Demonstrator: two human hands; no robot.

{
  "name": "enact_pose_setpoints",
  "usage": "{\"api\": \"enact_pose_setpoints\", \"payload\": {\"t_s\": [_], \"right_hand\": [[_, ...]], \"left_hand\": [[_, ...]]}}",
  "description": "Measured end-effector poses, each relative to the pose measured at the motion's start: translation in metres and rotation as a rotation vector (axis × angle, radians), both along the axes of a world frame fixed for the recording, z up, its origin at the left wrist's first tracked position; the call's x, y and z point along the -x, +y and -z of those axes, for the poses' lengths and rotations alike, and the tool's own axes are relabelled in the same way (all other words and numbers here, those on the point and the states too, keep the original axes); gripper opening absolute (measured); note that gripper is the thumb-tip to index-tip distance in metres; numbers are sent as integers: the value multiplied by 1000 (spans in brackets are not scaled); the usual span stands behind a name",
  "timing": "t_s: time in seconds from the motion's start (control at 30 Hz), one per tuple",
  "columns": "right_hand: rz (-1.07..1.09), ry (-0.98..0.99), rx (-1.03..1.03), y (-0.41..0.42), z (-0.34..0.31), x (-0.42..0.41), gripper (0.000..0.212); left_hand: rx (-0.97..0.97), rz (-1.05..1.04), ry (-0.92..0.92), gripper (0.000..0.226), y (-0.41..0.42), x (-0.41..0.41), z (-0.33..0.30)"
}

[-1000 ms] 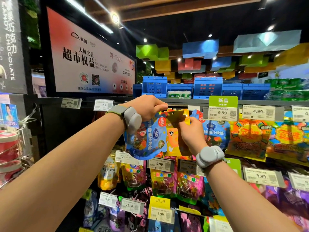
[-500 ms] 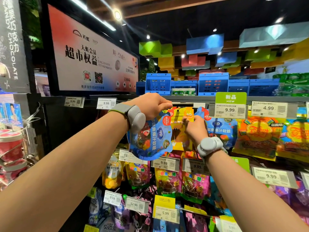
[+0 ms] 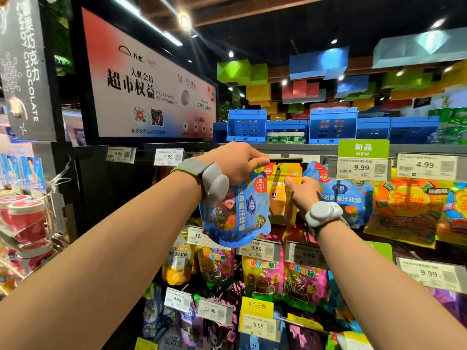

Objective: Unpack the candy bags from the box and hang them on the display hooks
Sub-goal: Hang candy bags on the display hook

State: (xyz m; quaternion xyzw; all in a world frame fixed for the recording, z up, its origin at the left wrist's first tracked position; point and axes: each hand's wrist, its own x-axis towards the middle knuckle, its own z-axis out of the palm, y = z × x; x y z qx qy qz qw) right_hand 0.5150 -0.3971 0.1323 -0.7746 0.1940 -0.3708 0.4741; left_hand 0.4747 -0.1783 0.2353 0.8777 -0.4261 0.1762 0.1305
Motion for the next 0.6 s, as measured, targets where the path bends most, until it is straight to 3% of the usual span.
{"api": "enact_pose_setpoints", "payload": {"t_s": [0.17,0.27,0.33,0.4,0.47,0.6], "right_hand": [[24,-7,38,-1,7,6,51],[3,45,74,5,12,25,37],[-11,59,92,9,15,38,39],[6,5,159,16,20,53,43],[-24,-112,172,29,23,70,35],[-243,-196,-107,54,21,95,28]], "left_hand": [[26,2,21,43,1,-1,2],[45,18,31,43,4,3,3],[58,22,37,43,3,1,3],[70,30,55,42,1,-3,5],[108,37,58,42,0,-8,9],[212,27,55,42,-3,-11,20]]}}
